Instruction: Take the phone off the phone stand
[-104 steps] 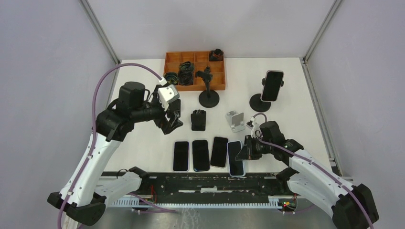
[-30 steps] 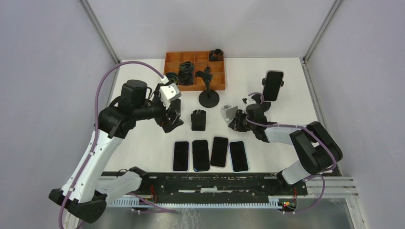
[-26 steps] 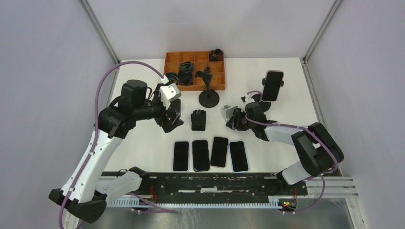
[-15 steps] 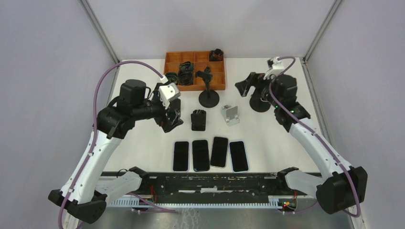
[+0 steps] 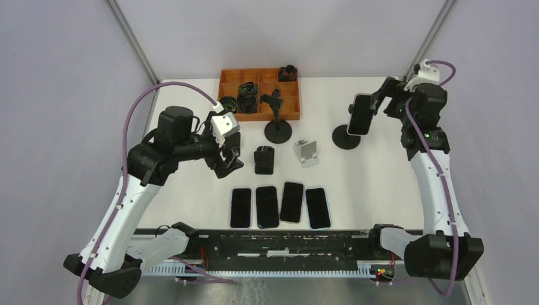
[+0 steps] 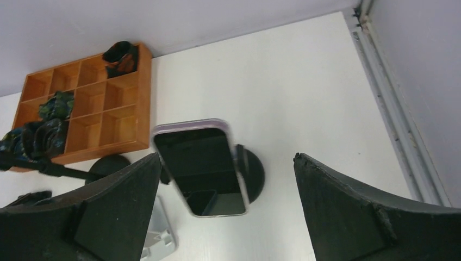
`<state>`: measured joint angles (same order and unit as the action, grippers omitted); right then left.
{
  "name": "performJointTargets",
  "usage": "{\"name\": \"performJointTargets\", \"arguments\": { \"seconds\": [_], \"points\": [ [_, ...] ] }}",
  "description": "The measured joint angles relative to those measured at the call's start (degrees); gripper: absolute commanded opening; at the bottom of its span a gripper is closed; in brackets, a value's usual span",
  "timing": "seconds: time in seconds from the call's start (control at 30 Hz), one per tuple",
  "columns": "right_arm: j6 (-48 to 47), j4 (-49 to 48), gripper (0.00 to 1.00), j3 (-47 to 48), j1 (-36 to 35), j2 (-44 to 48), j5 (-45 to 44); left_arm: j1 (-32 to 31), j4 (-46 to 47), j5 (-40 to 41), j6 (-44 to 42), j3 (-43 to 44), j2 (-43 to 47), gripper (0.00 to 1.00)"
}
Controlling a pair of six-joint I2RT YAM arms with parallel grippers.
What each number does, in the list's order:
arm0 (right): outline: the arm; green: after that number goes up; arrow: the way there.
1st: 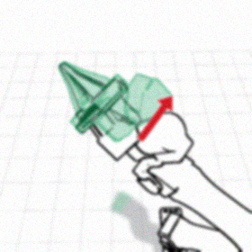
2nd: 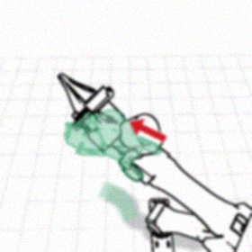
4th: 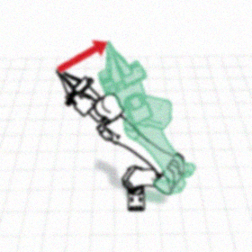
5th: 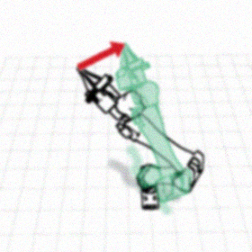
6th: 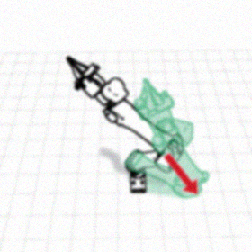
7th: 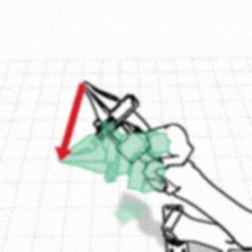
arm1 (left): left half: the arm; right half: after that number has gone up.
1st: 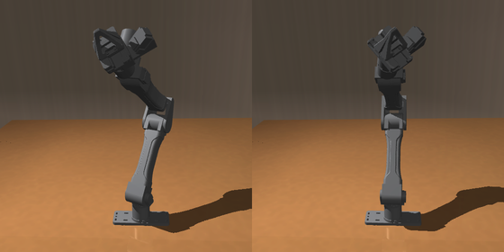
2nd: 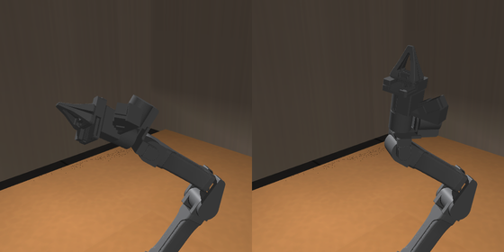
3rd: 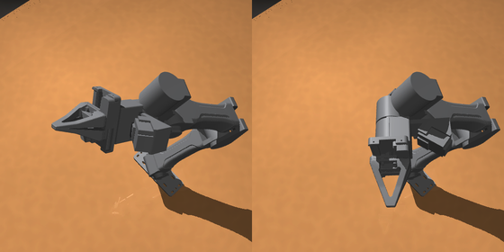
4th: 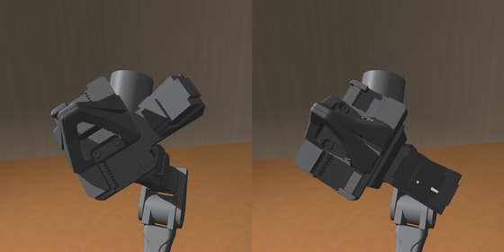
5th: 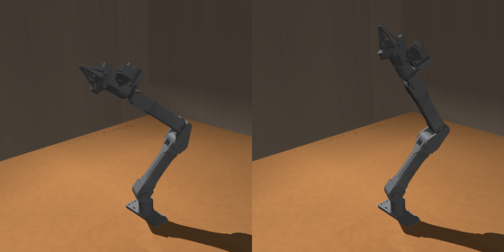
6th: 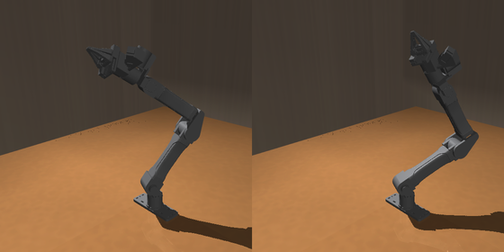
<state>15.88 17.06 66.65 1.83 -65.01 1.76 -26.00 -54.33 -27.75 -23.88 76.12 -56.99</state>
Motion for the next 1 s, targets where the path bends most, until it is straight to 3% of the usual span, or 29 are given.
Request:
{"name": "performJointTargets", "arguments": {
  "seconds": [0.2,0.5,0.77,1.0],
  "points": [
    [1.3,-2.0,0.98,-1.4,8.6,-2.9,9.7,0.0,0.0,-1.4,-1.0,0.0,0.0,1.00],
    [4.1,-10.9,0.98,-7.4,10.9,-11.3,22.9,0.0,-1.0,-2.3,-1.5,0.0,0.0,1.00],
    [10.4,-25.0,0.98,-13.5,11.4,-14.2,32.9,0.0,-1.6,-2.5,-1.5,1.3,-0.3,1.00],
    [16.9,-34.6,0.87,-19.4,10.7,-13.5,36.7,0.0,-2.0,-2.5,-1.6,1.9,-0.7,1.00]
  ]
}}
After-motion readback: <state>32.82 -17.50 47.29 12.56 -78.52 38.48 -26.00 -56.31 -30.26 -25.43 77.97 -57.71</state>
